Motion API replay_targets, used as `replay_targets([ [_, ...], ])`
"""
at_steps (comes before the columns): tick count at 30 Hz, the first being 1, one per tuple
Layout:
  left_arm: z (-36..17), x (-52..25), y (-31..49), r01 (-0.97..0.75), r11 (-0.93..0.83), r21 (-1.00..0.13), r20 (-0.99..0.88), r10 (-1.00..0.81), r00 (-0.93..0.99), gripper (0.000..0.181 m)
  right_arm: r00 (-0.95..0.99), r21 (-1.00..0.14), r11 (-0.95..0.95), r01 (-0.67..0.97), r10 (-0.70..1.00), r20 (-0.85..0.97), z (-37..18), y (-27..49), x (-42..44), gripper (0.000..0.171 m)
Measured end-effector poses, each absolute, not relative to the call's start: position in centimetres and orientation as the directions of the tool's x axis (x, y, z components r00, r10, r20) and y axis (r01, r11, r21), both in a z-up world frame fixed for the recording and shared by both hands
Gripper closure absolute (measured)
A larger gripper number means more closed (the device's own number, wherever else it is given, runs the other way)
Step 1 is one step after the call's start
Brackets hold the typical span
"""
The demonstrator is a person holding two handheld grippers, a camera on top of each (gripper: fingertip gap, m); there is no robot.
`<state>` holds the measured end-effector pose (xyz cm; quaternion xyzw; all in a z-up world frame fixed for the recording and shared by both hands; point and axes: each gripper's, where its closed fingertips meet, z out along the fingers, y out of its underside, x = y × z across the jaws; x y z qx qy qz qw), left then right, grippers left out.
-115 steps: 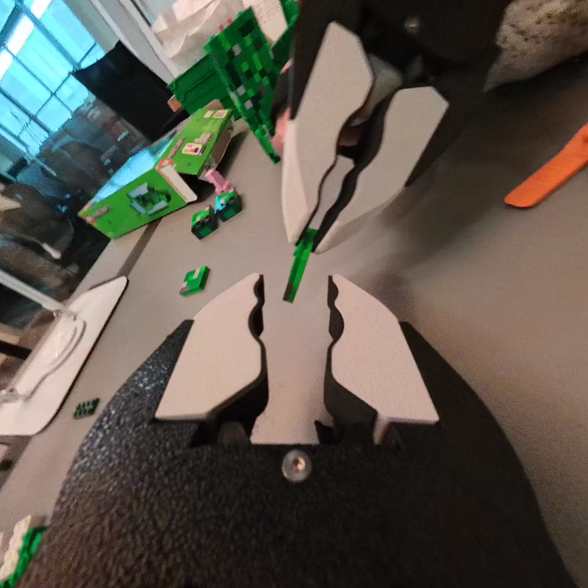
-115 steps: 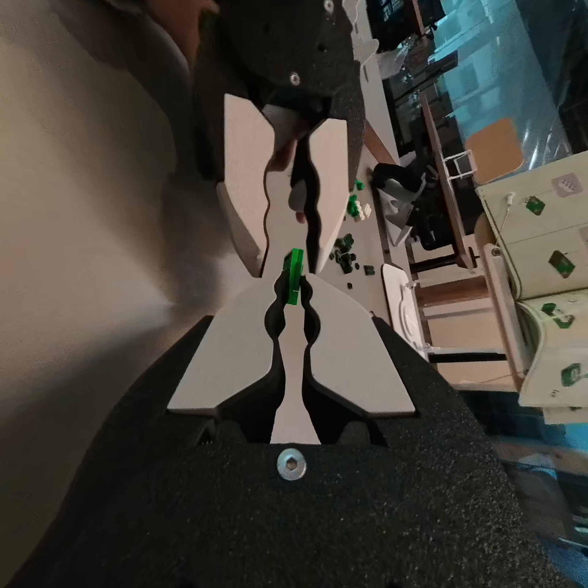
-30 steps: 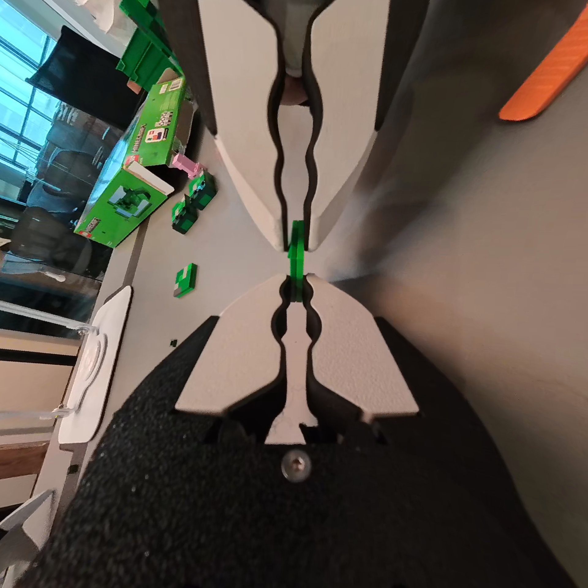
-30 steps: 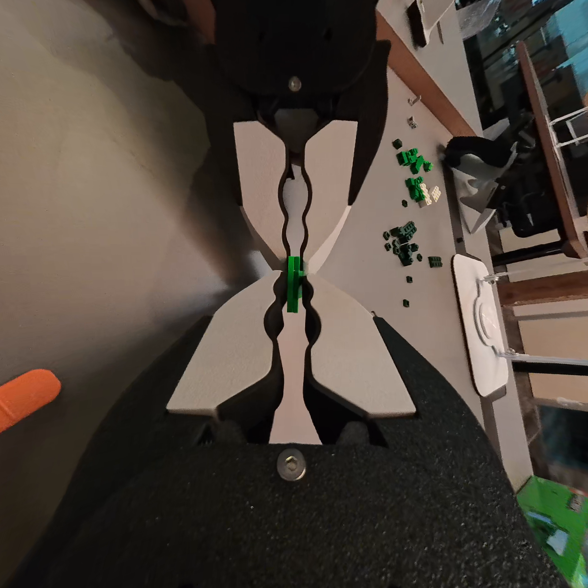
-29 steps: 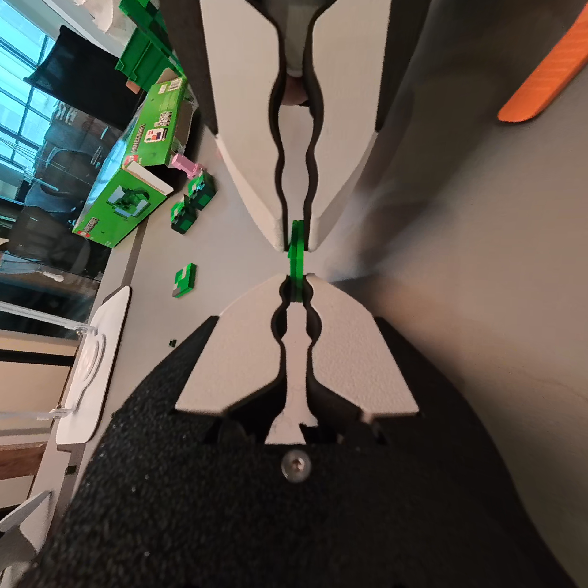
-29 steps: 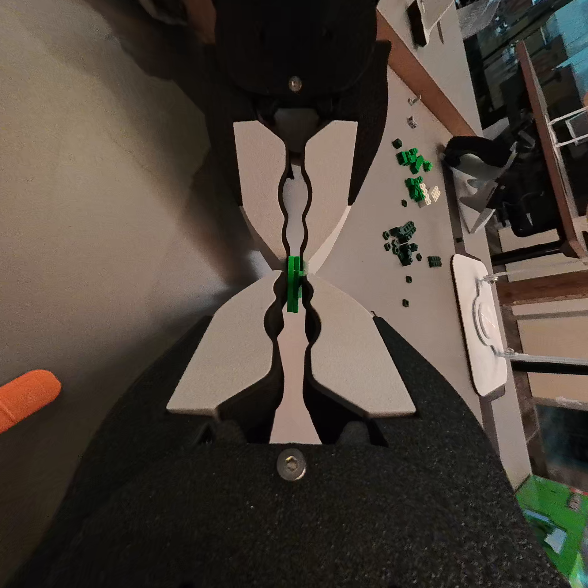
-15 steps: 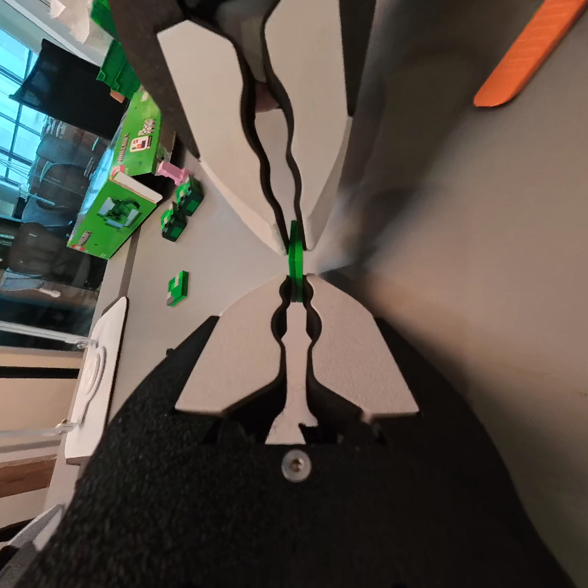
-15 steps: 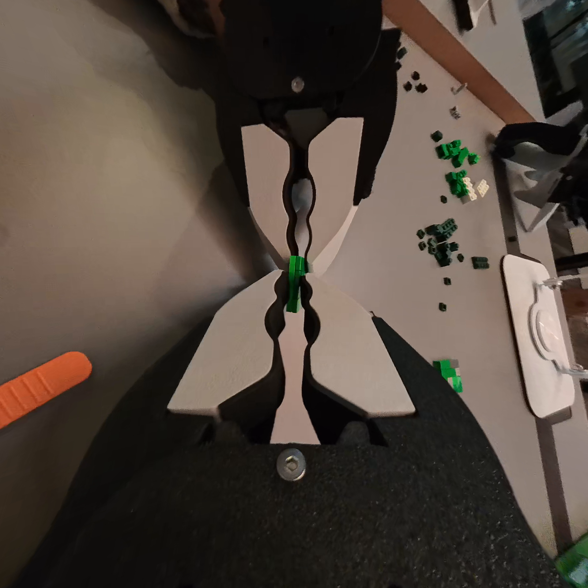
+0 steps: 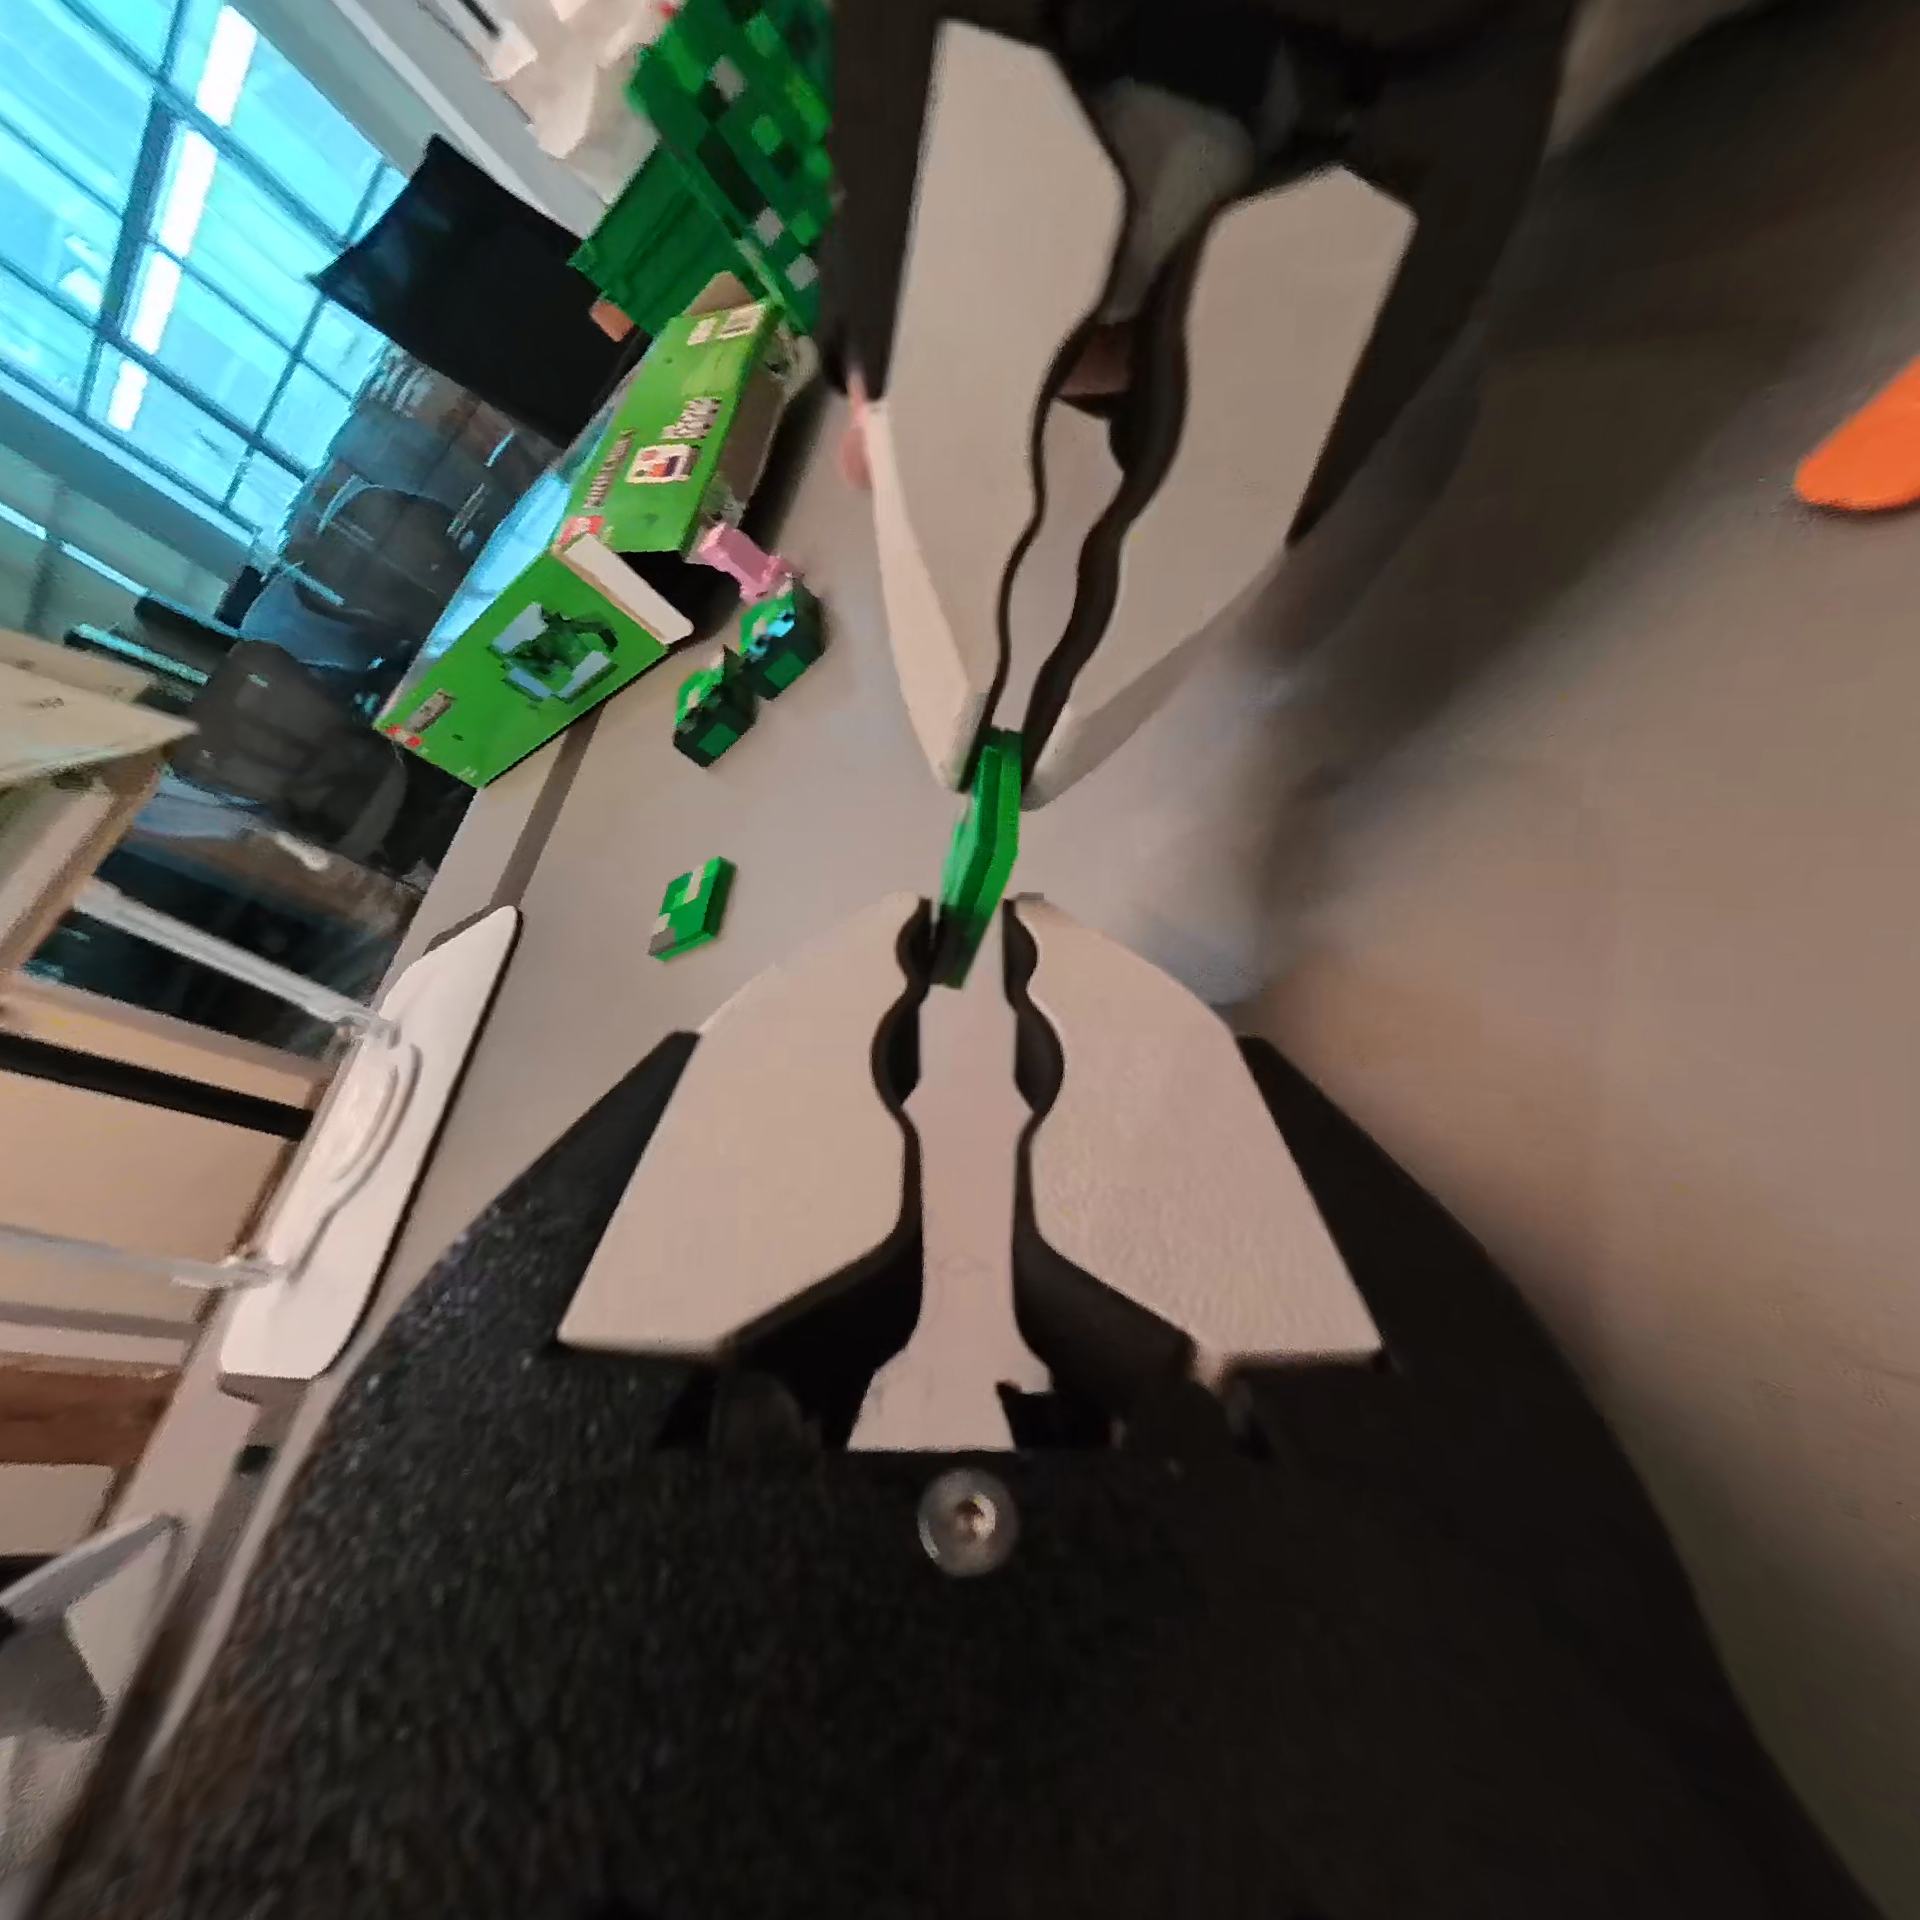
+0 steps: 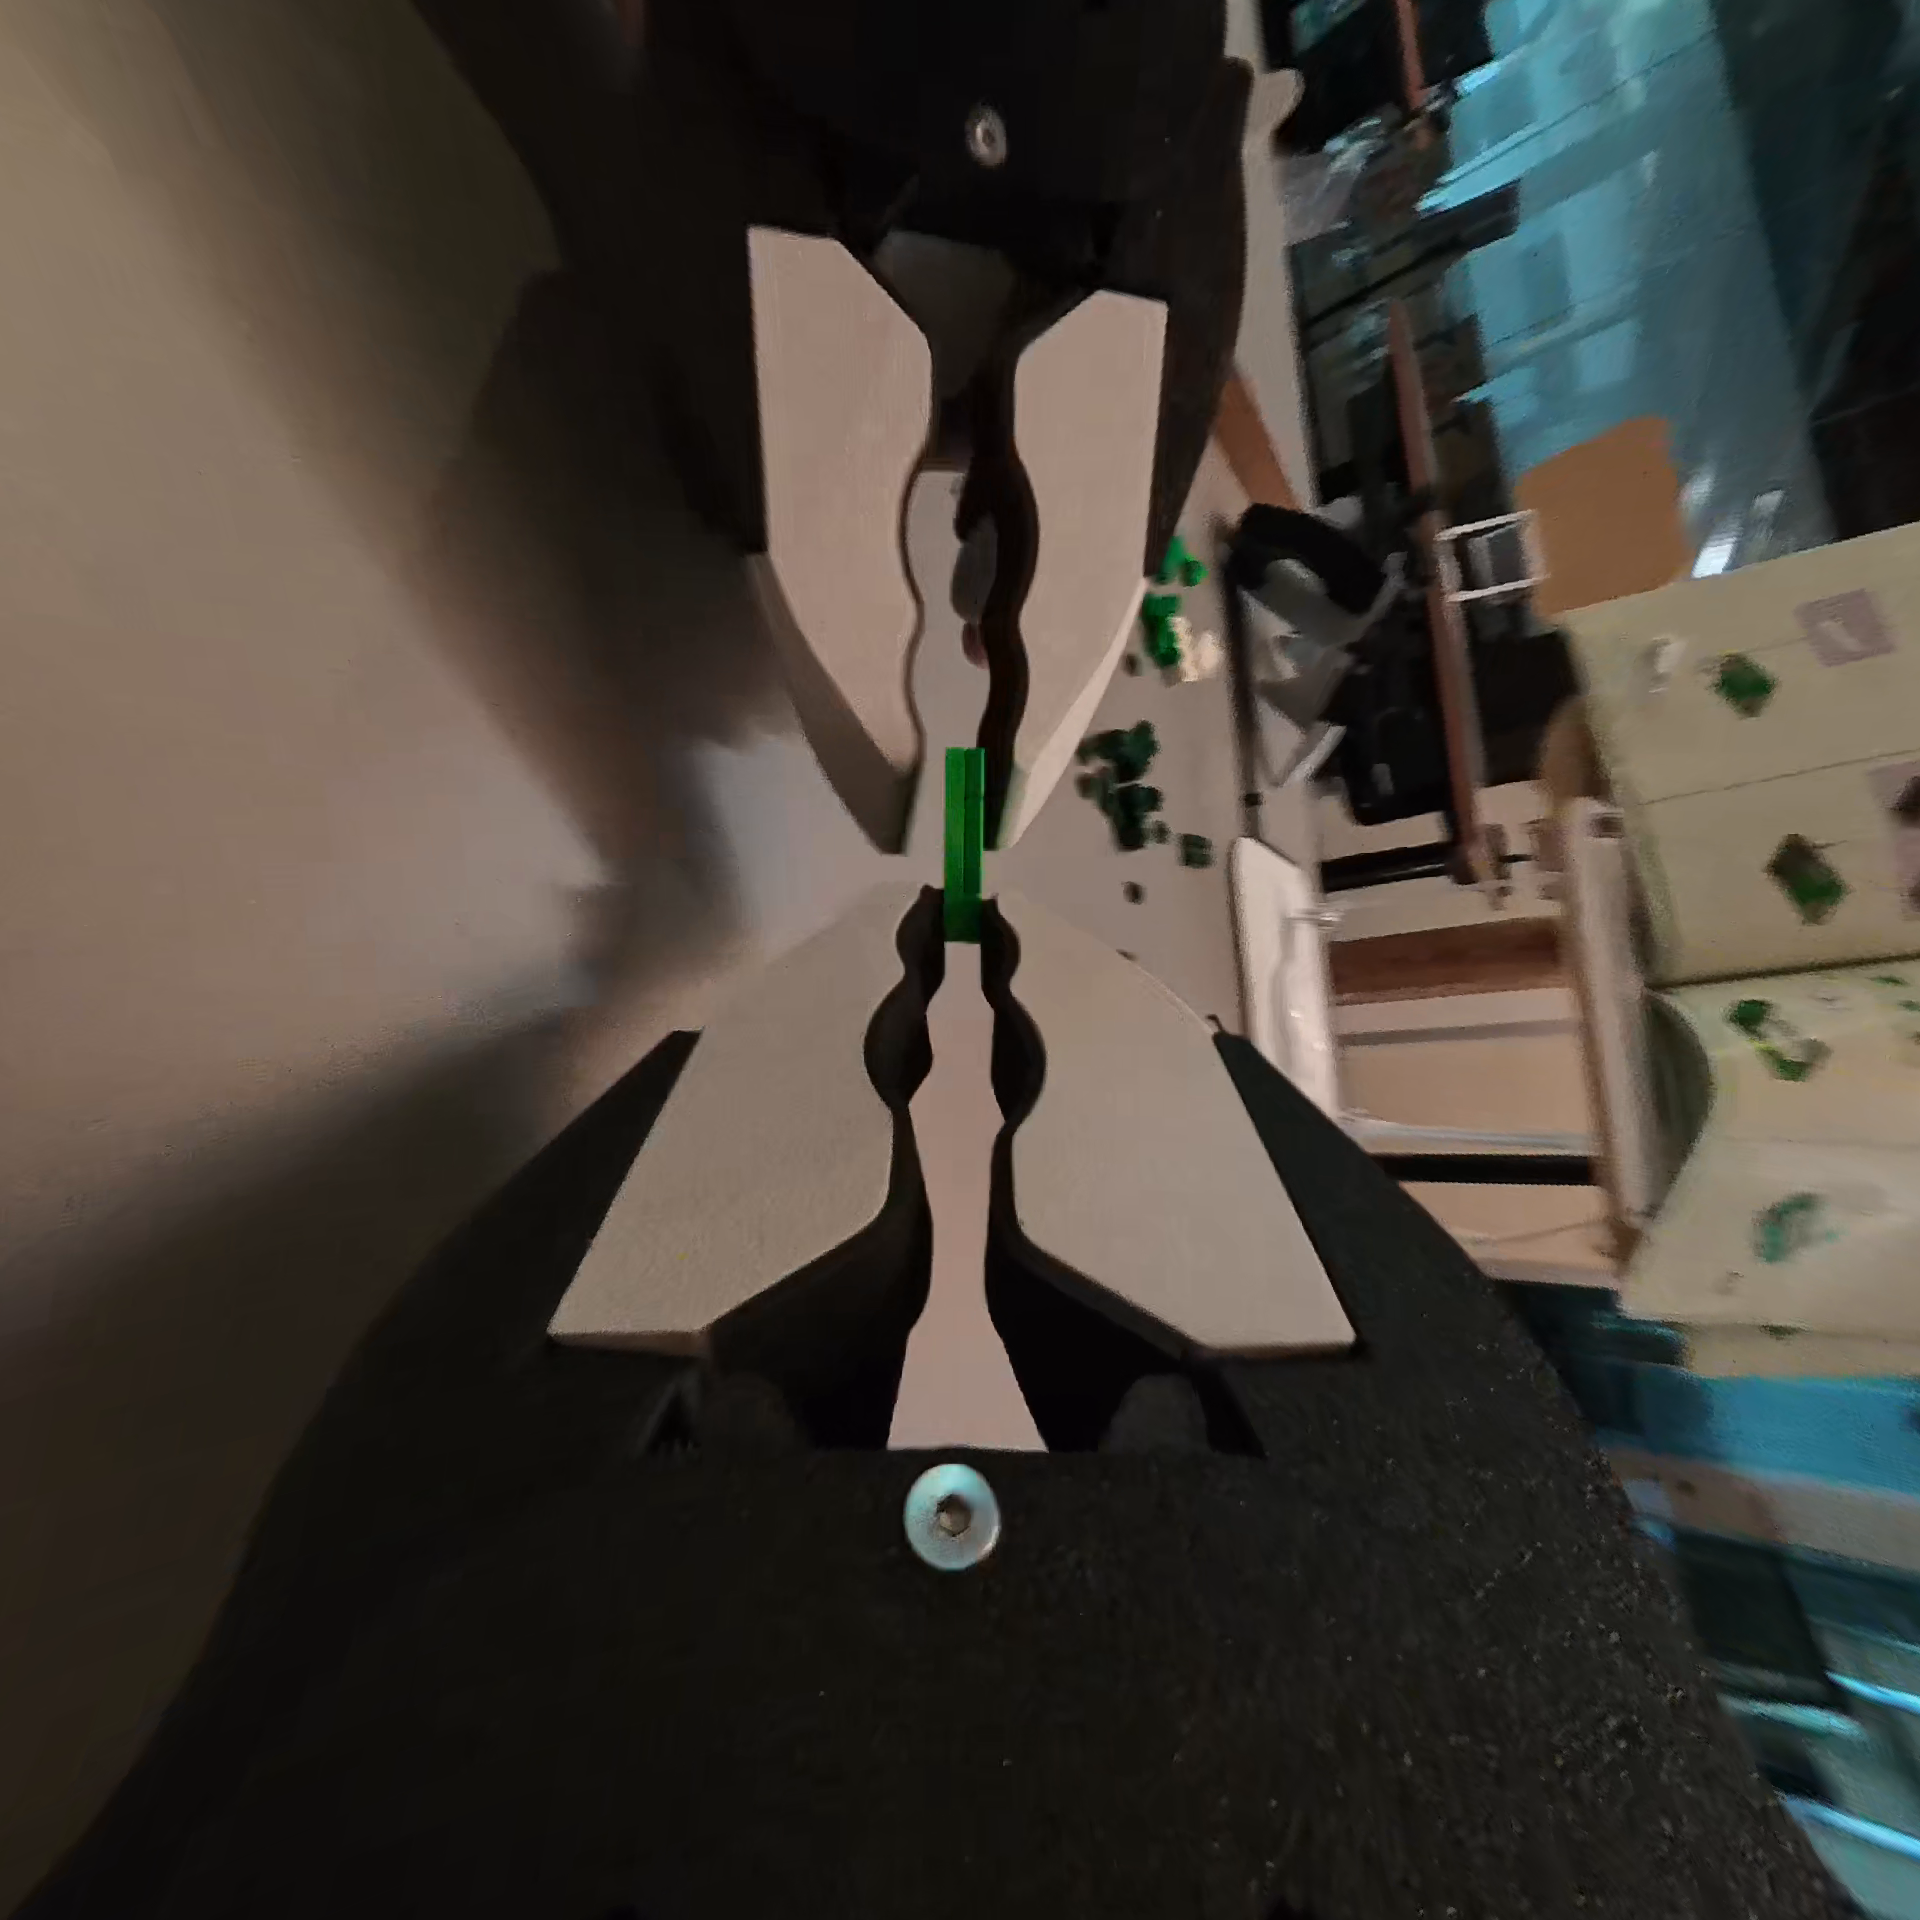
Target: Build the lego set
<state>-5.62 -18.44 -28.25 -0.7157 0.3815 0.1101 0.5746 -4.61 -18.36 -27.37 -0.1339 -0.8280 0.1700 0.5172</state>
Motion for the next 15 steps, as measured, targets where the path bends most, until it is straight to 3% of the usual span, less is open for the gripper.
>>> replay_targets([
  [4, -27.5, -6.0, -18.2, -0.526, -0.099, -0.845, -0.442, -0.425, 0.79, 0.134, -0.25, -0.25, 0.968, 0.004, 0.244, 0.937, -26.0, -17.6, -5.1, 0.165],
  [12, -25.7, -5.8, -18.4, -0.257, -0.126, -0.958, -0.171, -0.47, 0.866, 0.12, -0.024, 0.003, 1.0, -0.012, -0.003, 1.0, -23.9, -18.1, -5.5, 0.165],
  [15, -25.1, -5.6, -18.5, -0.203, -0.115, -0.972, -0.124, -0.48, 0.869, 0.124, 0.008, 0.082, 0.997, -0.016, -0.082, 0.997, -23.7, -18.3, -5.6, 0.165],
])
